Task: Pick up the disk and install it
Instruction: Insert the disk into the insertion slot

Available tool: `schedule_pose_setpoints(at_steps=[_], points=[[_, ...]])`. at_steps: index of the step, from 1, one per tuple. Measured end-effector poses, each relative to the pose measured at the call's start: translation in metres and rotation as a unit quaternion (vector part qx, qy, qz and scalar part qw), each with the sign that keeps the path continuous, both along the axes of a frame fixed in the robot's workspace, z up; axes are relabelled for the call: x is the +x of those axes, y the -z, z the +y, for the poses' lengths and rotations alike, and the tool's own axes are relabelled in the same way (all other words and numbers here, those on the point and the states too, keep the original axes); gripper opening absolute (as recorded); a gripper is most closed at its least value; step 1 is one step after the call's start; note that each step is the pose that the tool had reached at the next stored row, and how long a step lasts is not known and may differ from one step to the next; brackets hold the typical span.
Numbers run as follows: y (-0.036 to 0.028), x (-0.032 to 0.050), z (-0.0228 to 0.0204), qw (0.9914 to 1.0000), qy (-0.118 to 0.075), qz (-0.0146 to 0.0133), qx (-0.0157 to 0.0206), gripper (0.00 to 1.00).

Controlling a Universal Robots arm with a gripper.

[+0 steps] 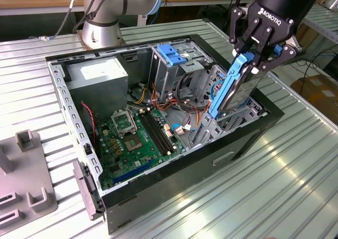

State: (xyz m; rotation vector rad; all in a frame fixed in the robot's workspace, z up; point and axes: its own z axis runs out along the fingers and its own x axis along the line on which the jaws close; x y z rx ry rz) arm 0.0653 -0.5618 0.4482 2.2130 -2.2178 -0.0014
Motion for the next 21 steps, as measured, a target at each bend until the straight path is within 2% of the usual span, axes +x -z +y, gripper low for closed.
schedule_pose_setpoints(at_steps=[13, 21], points=[[0.0067, 0.0000, 0.0000, 1.00000, 0.000, 0.0000, 0.0000, 0.37], [0.0161, 0.0000, 0.0000, 1.00000, 0.000, 0.0000, 0.0000, 0.37]])
